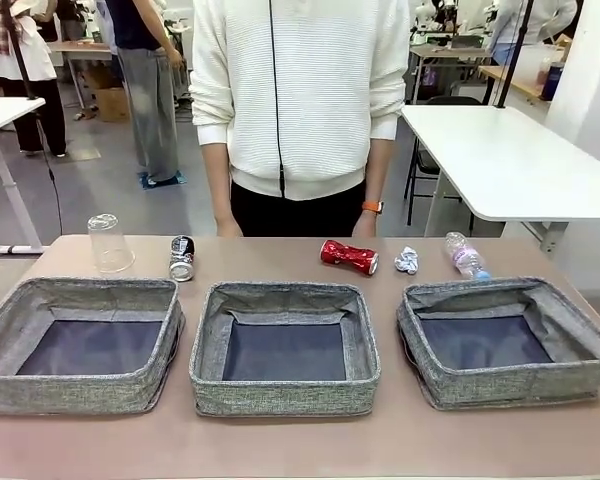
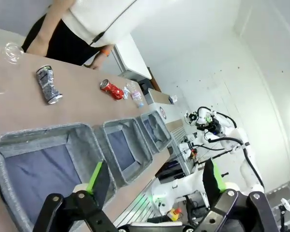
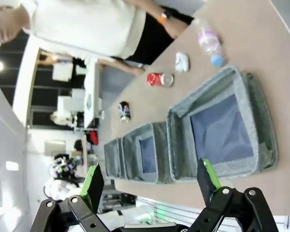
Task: Sort the waste into the appropriate baskets.
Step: Pick up the waste item pointed out by the person.
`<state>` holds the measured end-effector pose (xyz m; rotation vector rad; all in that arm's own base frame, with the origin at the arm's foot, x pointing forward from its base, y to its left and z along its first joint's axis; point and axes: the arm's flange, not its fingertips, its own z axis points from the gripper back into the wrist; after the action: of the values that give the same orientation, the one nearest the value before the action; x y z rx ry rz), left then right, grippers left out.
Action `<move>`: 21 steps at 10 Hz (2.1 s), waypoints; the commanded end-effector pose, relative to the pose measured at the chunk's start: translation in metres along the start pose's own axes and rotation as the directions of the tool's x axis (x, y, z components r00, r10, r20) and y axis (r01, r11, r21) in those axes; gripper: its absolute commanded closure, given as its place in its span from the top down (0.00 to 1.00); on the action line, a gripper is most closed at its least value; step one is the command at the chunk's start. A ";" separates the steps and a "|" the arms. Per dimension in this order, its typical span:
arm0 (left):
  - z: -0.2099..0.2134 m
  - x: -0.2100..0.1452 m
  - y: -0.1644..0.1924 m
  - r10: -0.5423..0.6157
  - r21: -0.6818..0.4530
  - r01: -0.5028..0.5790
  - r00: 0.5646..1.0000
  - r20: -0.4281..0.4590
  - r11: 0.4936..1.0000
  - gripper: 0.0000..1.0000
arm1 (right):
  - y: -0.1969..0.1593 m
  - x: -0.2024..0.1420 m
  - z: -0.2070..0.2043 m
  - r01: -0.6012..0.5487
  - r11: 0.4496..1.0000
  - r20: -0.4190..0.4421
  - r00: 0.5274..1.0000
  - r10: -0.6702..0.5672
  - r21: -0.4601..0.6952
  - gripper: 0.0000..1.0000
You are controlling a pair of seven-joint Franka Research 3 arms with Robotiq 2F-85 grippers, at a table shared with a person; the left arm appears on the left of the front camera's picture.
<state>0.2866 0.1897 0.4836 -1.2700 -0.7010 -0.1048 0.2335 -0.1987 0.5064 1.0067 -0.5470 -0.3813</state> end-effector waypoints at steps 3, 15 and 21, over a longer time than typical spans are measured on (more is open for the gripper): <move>0.003 0.003 -0.002 -0.038 0.003 0.038 0.999 0.009 0.999 1.00 | 0.000 -0.002 0.008 -0.038 0.999 0.014 0.999 0.037 0.020 1.00; 0.003 0.003 -0.002 -0.038 0.003 0.038 0.999 0.009 0.999 1.00 | 0.021 0.008 -0.045 -0.172 0.979 -0.082 0.983 0.163 -0.108 1.00; 0.003 0.003 -0.002 -0.038 0.003 0.038 0.999 0.009 0.999 1.00 | 0.023 0.055 -0.285 -0.599 0.729 -0.563 0.745 0.357 -0.331 1.00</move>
<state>0.2869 0.1922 0.4842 -1.2437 -0.7054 -0.1114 0.4536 -0.0082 0.4119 0.4324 -0.2237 0.1918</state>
